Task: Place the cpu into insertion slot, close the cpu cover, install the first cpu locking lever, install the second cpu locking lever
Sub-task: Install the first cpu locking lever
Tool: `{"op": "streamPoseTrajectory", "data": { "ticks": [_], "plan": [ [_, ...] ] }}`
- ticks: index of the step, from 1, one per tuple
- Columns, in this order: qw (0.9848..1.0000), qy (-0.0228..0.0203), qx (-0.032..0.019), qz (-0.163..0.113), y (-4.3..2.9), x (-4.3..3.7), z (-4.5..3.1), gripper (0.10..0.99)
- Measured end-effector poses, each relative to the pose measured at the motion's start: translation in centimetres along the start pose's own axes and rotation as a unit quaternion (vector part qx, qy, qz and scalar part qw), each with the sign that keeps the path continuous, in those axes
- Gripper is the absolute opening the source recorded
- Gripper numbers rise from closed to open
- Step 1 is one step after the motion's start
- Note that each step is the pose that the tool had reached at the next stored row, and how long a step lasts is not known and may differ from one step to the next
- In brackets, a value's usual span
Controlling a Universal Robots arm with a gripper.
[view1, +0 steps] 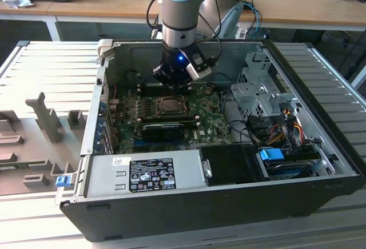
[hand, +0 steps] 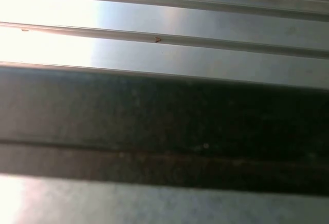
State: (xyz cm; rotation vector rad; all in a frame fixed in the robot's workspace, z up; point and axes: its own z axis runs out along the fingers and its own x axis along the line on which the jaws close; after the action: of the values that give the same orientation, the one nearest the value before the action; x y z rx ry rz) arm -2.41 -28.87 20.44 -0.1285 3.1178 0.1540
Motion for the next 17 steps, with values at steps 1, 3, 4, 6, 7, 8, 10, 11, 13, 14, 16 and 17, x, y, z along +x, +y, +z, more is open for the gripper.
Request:
{"op": "streamPoseTrajectory", "data": {
  "ticks": [1, 3, 4, 6, 7, 8, 10, 11, 13, 14, 16, 17],
  "plan": [
    [1.0, 0.0, 0.0002, 0.0, 0.0, 0.0, 0.02, 0.106],
    [1.0, 0.0, 0.0006, 0.0, -0.02, 0.0, 0.05, 0.106],
    [1.0, 0.0001, 0.0007, 0.0, -0.04, 0.01, 0.08, 0.106],
    [1.0, -0.0001, 0.0003, 0.0, -0.08, 0.01, 0.14, 0.106],
    [1.0, -0.0002, 0.0003, 0.0, -0.13, 0.01, 0.18, 0.106],
    [1.0, -0.0001, 0.0004, 0.0, -0.17, 0.01, 0.21, 0.106],
    [1.0, 0.0, 0.0005, 0.0, -0.24, 0.03, 0.3, 0.106],
    [1.0, 0.0001, 0.0004, 0.0, -0.26, 0.03, 0.33, 0.106],
    [1.0, -0.0001, -0.002, 0.0, -0.27, 0.03, 0.35, 0.106],
    [1.0, -0.0005, -0.0048, 0.0, -0.27, 0.02, 0.37, 0.106],
    [1.0, -0.0007, -0.0079, 0.0, -0.27, 0.03, 0.36, 0.106],
    [1.0, -0.0008, -0.0084, 0.0, -0.26, 0.02, 0.37, 0.106]
  ]
}}
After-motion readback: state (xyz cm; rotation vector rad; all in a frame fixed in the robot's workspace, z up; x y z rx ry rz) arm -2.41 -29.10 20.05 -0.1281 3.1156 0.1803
